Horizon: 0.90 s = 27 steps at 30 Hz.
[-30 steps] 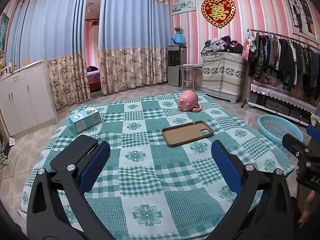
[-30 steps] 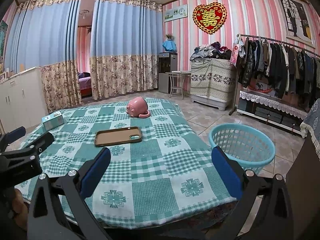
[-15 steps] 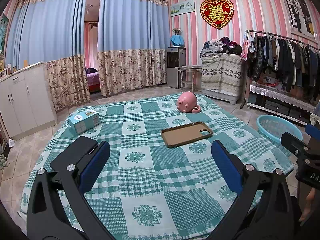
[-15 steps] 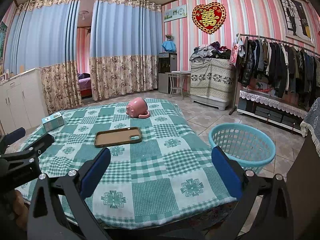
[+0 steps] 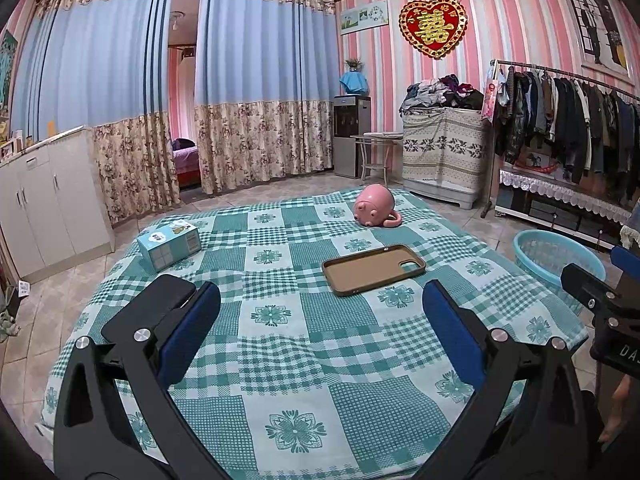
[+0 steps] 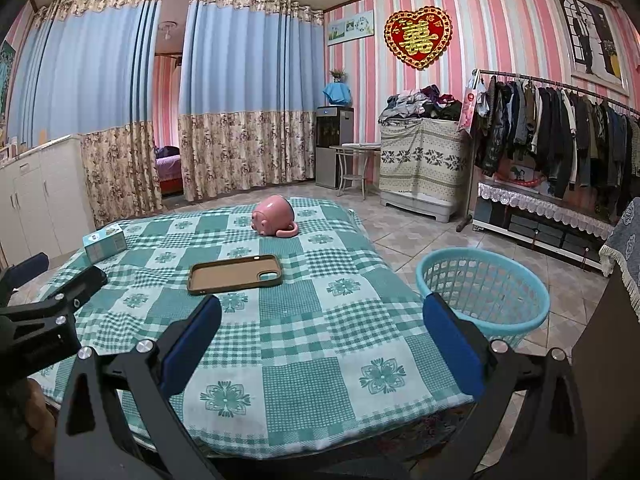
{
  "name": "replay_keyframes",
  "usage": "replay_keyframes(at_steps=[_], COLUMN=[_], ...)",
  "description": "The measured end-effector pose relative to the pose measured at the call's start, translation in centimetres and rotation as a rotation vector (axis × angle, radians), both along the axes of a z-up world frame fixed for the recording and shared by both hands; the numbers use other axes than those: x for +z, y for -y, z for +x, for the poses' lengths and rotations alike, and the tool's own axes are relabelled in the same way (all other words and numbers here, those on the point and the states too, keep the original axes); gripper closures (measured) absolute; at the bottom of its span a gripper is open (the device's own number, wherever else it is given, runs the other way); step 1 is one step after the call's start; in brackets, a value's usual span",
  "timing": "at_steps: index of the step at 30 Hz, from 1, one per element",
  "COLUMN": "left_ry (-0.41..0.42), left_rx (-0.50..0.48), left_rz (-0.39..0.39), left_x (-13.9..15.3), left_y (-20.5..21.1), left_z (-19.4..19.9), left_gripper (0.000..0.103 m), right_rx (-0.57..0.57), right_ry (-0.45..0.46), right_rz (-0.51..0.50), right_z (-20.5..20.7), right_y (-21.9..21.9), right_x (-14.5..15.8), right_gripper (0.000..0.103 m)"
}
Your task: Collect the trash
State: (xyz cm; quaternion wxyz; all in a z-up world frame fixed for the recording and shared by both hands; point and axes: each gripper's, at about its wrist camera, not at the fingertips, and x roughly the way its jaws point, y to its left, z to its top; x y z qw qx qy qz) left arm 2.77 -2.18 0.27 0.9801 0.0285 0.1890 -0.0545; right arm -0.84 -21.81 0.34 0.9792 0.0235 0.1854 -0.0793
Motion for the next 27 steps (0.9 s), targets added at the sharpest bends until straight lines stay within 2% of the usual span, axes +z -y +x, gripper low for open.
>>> replay_keyframes(at_steps=[27], left_ry=[0.023], left_rx=[0.003], left_rz=[0.009], left_x=[0.82], left_y=[-0.39], left_z=[-0.03], left_gripper=[0.005], right_rx=[-0.001], right_ry=[0.002], right_rz=[-0.002], right_z=[-0.01], right_y=[-0.01], right_x=[-0.01], right_gripper=[0.005])
